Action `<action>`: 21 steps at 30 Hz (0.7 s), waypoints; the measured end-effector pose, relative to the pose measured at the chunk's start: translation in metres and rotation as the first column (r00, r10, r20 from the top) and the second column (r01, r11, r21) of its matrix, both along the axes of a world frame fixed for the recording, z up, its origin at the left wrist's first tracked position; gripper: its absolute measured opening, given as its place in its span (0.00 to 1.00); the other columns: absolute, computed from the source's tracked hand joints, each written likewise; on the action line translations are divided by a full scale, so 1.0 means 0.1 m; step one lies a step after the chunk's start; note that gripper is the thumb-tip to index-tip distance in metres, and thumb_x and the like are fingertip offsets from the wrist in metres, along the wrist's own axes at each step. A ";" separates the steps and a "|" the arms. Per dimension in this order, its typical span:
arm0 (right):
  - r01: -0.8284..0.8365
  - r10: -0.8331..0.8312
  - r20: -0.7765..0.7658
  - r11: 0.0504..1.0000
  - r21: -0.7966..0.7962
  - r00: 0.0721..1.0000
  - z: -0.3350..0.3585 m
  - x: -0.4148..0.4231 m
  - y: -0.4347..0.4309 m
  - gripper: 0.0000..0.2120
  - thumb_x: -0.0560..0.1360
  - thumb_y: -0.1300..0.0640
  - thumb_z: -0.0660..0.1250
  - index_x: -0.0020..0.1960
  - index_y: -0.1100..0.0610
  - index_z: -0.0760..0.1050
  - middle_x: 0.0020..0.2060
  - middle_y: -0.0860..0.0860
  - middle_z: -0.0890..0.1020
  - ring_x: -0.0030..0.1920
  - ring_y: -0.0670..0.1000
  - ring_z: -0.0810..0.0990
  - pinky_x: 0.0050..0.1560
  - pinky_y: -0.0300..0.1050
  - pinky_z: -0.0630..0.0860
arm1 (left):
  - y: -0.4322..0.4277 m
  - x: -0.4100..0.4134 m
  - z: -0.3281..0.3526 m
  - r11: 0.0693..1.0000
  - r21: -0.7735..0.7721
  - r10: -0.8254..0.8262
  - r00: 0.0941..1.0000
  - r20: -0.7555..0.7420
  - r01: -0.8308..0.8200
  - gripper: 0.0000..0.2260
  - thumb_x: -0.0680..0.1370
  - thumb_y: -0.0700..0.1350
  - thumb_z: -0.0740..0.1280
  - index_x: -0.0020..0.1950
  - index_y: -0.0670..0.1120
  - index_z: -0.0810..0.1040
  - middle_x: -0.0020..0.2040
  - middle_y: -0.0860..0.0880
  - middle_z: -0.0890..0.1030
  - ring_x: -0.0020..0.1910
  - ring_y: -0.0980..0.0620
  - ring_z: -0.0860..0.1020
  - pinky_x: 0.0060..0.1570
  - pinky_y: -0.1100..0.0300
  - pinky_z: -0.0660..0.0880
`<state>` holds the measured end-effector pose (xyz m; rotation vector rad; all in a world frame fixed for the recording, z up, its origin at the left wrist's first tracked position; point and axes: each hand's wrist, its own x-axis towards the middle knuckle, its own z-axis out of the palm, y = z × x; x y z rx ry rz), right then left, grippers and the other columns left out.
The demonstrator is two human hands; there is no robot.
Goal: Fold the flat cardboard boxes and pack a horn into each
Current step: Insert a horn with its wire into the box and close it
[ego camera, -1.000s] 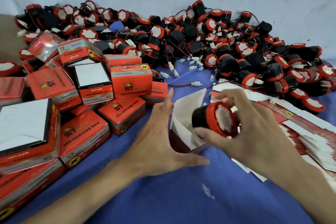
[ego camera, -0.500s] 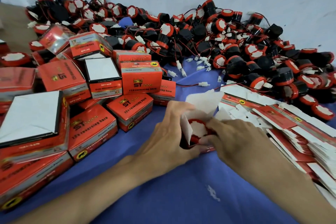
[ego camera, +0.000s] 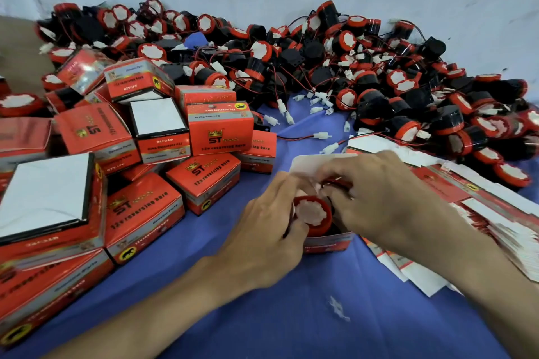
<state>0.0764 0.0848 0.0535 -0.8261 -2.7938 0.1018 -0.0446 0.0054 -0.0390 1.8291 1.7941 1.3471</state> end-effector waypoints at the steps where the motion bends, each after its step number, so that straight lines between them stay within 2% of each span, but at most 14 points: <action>1: -0.021 0.021 0.002 1.000 -0.019 1.000 -0.04 0.01 0.01 0.09 0.73 0.61 0.63 0.46 0.54 0.82 0.38 0.50 0.83 0.42 0.53 0.77 0.45 0.44 0.69 | 0.00 -0.01 -0.01 1.000 -0.012 0.010 1.000 0.017 -0.009 0.16 0.71 0.47 0.55 0.57 0.49 0.70 0.52 0.52 0.75 0.50 0.49 0.75 0.48 0.47 0.73; 4: -0.018 0.013 -0.073 0.997 -0.078 0.997 -0.15 0.06 0.06 0.11 0.76 0.64 0.62 0.50 0.56 0.82 0.49 0.51 0.79 0.51 0.49 0.74 0.49 0.35 0.66 | 0.02 -0.01 0.01 0.995 -0.091 0.063 0.987 0.145 -0.051 0.16 0.67 0.44 0.59 0.52 0.58 0.67 0.46 0.53 0.77 0.45 0.52 0.76 0.45 0.46 0.74; 5: 0.010 -0.016 -0.089 0.997 -0.072 0.996 -0.18 0.07 0.07 0.13 0.76 0.66 0.61 0.52 0.57 0.82 0.51 0.53 0.78 0.53 0.50 0.74 0.51 0.36 0.66 | 0.03 0.00 0.02 0.992 -0.117 0.072 0.979 0.189 -0.051 0.16 0.65 0.43 0.60 0.49 0.59 0.66 0.44 0.51 0.78 0.43 0.51 0.76 0.43 0.45 0.74; 6: 0.033 -0.038 -0.102 0.998 -0.051 0.994 -0.21 0.08 0.08 0.14 0.76 0.68 0.61 0.54 0.59 0.82 0.51 0.55 0.78 0.53 0.54 0.76 0.53 0.42 0.70 | 0.05 0.00 0.04 0.989 -0.139 0.073 0.972 0.224 -0.042 0.16 0.64 0.43 0.60 0.48 0.59 0.65 0.42 0.49 0.78 0.41 0.49 0.77 0.41 0.44 0.74; 8: 0.081 -0.081 -0.166 0.997 -0.006 0.983 -0.26 0.07 0.09 0.11 0.75 0.68 0.63 0.55 0.62 0.80 0.47 0.59 0.83 0.49 0.62 0.80 0.50 0.55 0.74 | 0.06 -0.02 0.06 0.986 -0.166 0.062 0.964 0.260 -0.019 0.16 0.64 0.42 0.61 0.48 0.57 0.65 0.43 0.45 0.78 0.42 0.46 0.78 0.41 0.43 0.75; 9: 0.117 -0.114 -0.180 0.993 0.003 0.977 -0.27 0.05 0.09 0.09 0.76 0.66 0.64 0.55 0.62 0.80 0.44 0.59 0.84 0.48 0.62 0.81 0.48 0.56 0.74 | 0.06 -0.03 0.07 0.985 -0.171 0.052 0.961 0.272 -0.006 0.16 0.64 0.41 0.61 0.48 0.56 0.66 0.44 0.44 0.79 0.43 0.45 0.78 0.42 0.43 0.75; 12: 0.116 -0.108 -0.198 0.993 0.029 0.974 -0.31 -0.02 0.07 0.06 0.75 0.62 0.66 0.51 0.59 0.78 0.39 0.56 0.84 0.43 0.63 0.81 0.45 0.56 0.74 | 0.06 -0.05 0.09 0.984 -0.175 0.030 0.962 0.271 0.019 0.16 0.64 0.41 0.61 0.49 0.56 0.67 0.45 0.45 0.79 0.42 0.46 0.78 0.40 0.43 0.75; 16: 0.093 -0.075 -0.258 0.994 0.059 0.963 -0.41 -0.11 -0.02 0.03 0.72 0.63 0.70 0.46 0.60 0.79 0.34 0.57 0.84 0.36 0.64 0.80 0.38 0.55 0.75 | 0.06 -0.06 0.10 0.987 -0.156 0.011 0.962 0.272 0.033 0.17 0.64 0.40 0.63 0.48 0.57 0.65 0.42 0.46 0.80 0.39 0.46 0.78 0.35 0.43 0.74; 19: 0.082 -0.064 -0.288 0.995 0.052 0.955 -0.44 -0.12 -0.04 0.03 0.72 0.59 0.71 0.46 0.57 0.81 0.35 0.55 0.84 0.36 0.63 0.80 0.36 0.49 0.71 | 0.06 -0.07 0.09 0.991 -0.133 0.005 0.964 0.266 0.032 0.17 0.66 0.39 0.65 0.49 0.55 0.65 0.42 0.45 0.79 0.38 0.44 0.78 0.35 0.42 0.75; 21: 0.042 -0.038 -0.204 0.999 0.013 0.978 -0.41 -0.07 -0.05 0.07 0.75 0.53 0.67 0.50 0.52 0.81 0.40 0.51 0.85 0.43 0.59 0.80 0.40 0.48 0.71 | 0.06 -0.08 0.08 0.991 -0.133 0.017 0.963 0.267 0.020 0.17 0.66 0.40 0.65 0.48 0.55 0.65 0.43 0.47 0.79 0.38 0.45 0.78 0.35 0.42 0.75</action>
